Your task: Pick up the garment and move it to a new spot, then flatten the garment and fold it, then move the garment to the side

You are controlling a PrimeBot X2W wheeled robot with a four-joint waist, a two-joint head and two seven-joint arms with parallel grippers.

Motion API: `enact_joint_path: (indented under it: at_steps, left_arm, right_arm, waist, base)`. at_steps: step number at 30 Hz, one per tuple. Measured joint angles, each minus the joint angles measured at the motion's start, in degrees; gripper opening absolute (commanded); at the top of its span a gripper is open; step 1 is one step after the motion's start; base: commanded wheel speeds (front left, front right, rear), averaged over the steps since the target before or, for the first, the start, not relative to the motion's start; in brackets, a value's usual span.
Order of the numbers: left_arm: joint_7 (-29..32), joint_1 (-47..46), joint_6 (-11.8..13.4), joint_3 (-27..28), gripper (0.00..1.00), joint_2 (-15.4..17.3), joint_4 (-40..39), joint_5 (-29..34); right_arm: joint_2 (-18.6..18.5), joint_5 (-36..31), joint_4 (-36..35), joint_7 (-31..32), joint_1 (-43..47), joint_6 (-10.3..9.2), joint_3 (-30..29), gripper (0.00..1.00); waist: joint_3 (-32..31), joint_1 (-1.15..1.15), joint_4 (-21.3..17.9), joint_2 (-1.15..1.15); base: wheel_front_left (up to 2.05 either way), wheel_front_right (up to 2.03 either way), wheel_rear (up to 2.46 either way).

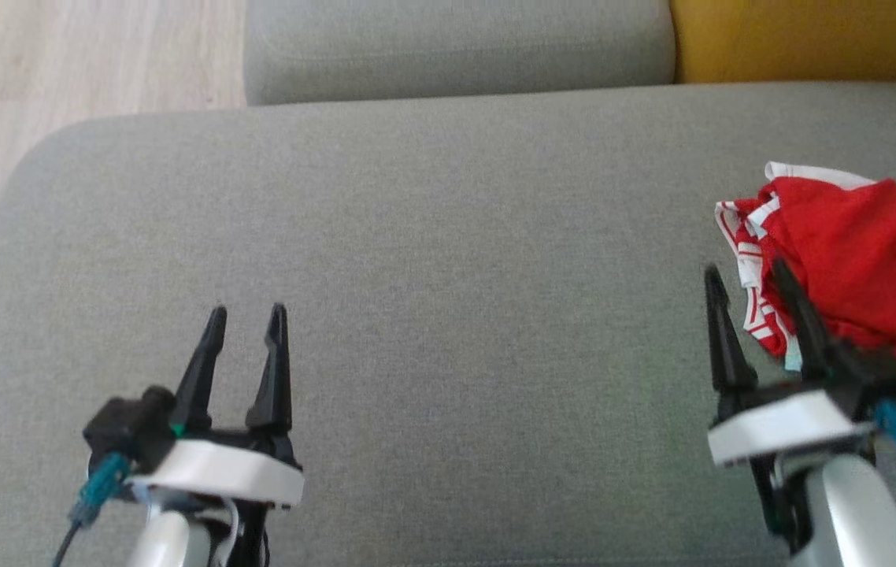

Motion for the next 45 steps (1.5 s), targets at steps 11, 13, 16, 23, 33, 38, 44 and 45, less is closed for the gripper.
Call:
enact_joint_path:
  at_steps: [11,13,16,23,33,38,44,45]
  left_arm:
    - [0.0,3.1,2.5,-0.2,1.00,0.0,-3.0,4.1]
    - [0.0,3.1,2.5,-0.2,1.00,0.0,-3.0,4.2]
    - [0.0,3.1,2.5,-0.1,1.00,0.0,-2.9,4.1]
    - [0.0,3.1,2.2,-0.2,1.00,0.0,-2.5,4.2]
    - [0.0,3.2,2.4,0.0,1.00,0.0,-1.2,3.4]
    - [0.0,3.2,2.2,1.1,1.00,0.0,0.1,2.4]
    - [0.0,3.5,2.3,1.5,1.00,0.0,1.7,2.3]
    - [0.0,3.5,2.3,1.5,1.00,0.0,1.9,1.9]
  right_arm:
    - [1.0,-0.4,0.3,-3.4,5.8,0.00,-2.3,1.00]
    - [1.0,0.0,0.3,-3.6,5.8,0.00,-2.7,1.00]
    - [1.0,0.0,0.3,-3.9,5.8,0.00,-2.7,1.00]
    - [1.0,-0.2,0.5,-3.9,5.8,0.00,-2.5,1.00]
    - [1.0,-0.1,1.1,-3.9,5.8,0.00,-2.0,1.00]
    - [1.0,-0.2,1.3,-3.9,5.8,0.00,-1.6,1.00]
    - [1.0,-0.2,1.5,-3.9,5.8,0.00,-1.1,1.00]
    - [1.0,-0.2,1.6,-3.9,5.8,0.00,-1.0,1.00]
  waist:
    - [-1.1,0.00,-0.2,0.00]
    - [-1.1,0.00,-0.2,0.00]
    - [-1.1,0.00,-0.2,0.00]
    - [-1.3,0.00,-0.2,0.00]
    - [-1.5,0.00,-0.4,0.00]
    - [-1.5,0.00,-0.5,0.00]
    - [-1.6,0.00,-0.6,0.00]
    - [-1.7,0.00,-0.6,0.00]
  base:
    - [0.00,0.00,0.00]
    - [0.00,0.00,0.00]
    - [0.00,0.00,0.00]
    - [0.00,0.00,0.00]
    - [0.00,0.00,0.00]
    - [0.00,0.00,0.00]
    - [0.00,0.00,0.00]
    - [0.00,0.00,0.00]
